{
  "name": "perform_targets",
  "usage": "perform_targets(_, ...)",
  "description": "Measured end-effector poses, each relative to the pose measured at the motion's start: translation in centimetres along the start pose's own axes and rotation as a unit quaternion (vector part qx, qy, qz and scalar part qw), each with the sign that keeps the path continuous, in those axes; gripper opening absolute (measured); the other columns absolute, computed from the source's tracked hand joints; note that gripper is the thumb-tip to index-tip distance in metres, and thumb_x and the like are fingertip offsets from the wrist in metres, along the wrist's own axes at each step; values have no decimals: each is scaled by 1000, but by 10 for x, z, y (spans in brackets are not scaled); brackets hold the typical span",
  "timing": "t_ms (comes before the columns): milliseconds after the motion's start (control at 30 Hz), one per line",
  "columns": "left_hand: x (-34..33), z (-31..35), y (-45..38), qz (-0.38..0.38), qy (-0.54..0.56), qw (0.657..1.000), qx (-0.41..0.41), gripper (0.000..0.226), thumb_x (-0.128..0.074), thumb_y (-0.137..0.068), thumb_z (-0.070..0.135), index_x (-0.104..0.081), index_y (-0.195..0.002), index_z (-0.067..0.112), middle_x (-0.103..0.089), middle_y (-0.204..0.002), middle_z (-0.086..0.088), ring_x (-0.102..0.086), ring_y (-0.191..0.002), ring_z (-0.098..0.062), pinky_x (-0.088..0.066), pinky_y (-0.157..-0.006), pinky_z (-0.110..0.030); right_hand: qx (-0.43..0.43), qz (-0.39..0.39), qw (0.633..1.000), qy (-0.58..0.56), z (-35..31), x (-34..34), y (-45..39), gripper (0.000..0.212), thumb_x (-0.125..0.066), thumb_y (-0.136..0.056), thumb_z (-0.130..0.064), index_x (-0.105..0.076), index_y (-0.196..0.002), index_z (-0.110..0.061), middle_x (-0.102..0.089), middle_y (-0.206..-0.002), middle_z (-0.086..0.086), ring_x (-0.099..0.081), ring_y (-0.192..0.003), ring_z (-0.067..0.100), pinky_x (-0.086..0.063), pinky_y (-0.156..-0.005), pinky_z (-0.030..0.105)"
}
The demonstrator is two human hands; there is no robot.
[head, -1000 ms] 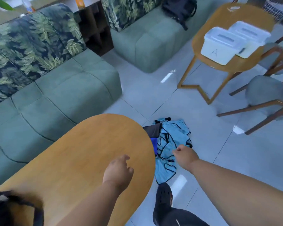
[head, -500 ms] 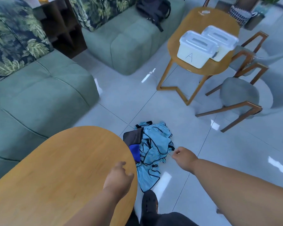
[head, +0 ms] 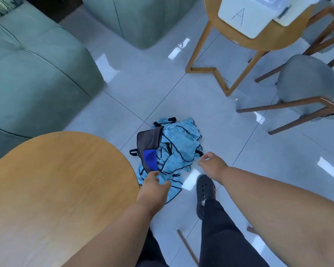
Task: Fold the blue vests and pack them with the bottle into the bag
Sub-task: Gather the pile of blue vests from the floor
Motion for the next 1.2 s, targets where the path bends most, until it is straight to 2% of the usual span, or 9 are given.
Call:
perform_targets(133,-39,-3,-65,33,32,996,72,61,-61,-102,33,-37,-156,18,-63,-124,0,-60,-80,-8,-52,-73,-30,1,-64,997,40,13,-2,-76,38,-54,-102,-30,-50,-137,-17,-60,-101,3,-55,-82,21,-42,-66,29)
perform_targets(233,-64,-20,-122,64,43,988,132,60,-61,-101,30,-39,-154,13,-59,-100,5,-58,-75,-13,-49,-68,-31,-3,-72,997,36,26,-2,-134,48,-56,-99,-32,-46,-145,-22,-61,-93,2,-57,-72,17,-43,-61,28)
perform_targets(400,-87,-80,-217,129,106,962,215,75,-69,-86,44,-46,-151,13,-61,-134,-11,-60,-112,-32,-50,-98,-40,11,-66,997,23,39,-22,-237,66,-61,-95,-37,-37,-157,-28,-58,-130,5,-64,-95,19,-52,-78,31)
perform_targets(533,-106,-125,-291,170,215,920,280,90,-72,-88,56,-31,-162,27,-38,-163,-11,-44,-143,-38,-41,-115,-50,7,-59,998,13,54,-45,-321,76,-60,-89,-42,-31,-159,-31,-46,-146,8,-66,-104,27,-55,-83,35)
perform_targets(733,-141,-181,-399,189,342,869,303,122,-66,-73,86,-8,-167,35,-22,-172,-7,-31,-153,-40,-29,-120,-66,22,-42,999,14,67,-85,-444,83,-54,-88,-59,-22,-163,-42,-30,-160,7,-60,-123,33,-53,-105,46)
perform_targets(800,-138,-187,-420,190,370,861,294,126,-64,-72,90,-7,-168,33,-18,-174,-4,-28,-155,-38,-26,-120,-68,36,-33,999,14,60,-86,-463,82,-53,-93,-66,-18,-164,-44,-21,-167,5,-52,-135,32,-48,-109,41)
perform_targets(900,-141,-199,-457,184,403,842,309,146,-59,-44,107,-17,-166,39,-20,-174,4,-31,-155,-38,-23,-117,-76,60,-10,997,43,56,-92,-507,87,-48,-91,-79,-13,-164,-48,-8,-173,3,-31,-153,34,-35,-118,44)
perform_targets(1033,-155,-202,-484,159,423,823,345,116,-46,-74,99,-30,-163,27,-27,-172,-5,-31,-154,-41,-18,-118,-77,81,-20,993,87,51,-107,-557,95,-43,-83,-92,-4,-162,-55,11,-175,-3,-17,-160,35,-25,-125,53)
perform_targets(1200,-166,-211,-515,152,422,823,348,117,-54,-70,98,-38,-159,24,-36,-167,-13,-39,-147,-51,-25,-109,-84,73,-66,991,91,65,-131,-591,119,-64,-76,-86,14,-160,-53,16,-175,-1,-11,-162,31,-25,-127,50)
Point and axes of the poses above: each hand's wrist, its own y-axis away from the middle knuckle, its own x-axis out of the back of the hand, z = x × y, the point moved 5 cm from there along -y, towards the middle knuckle
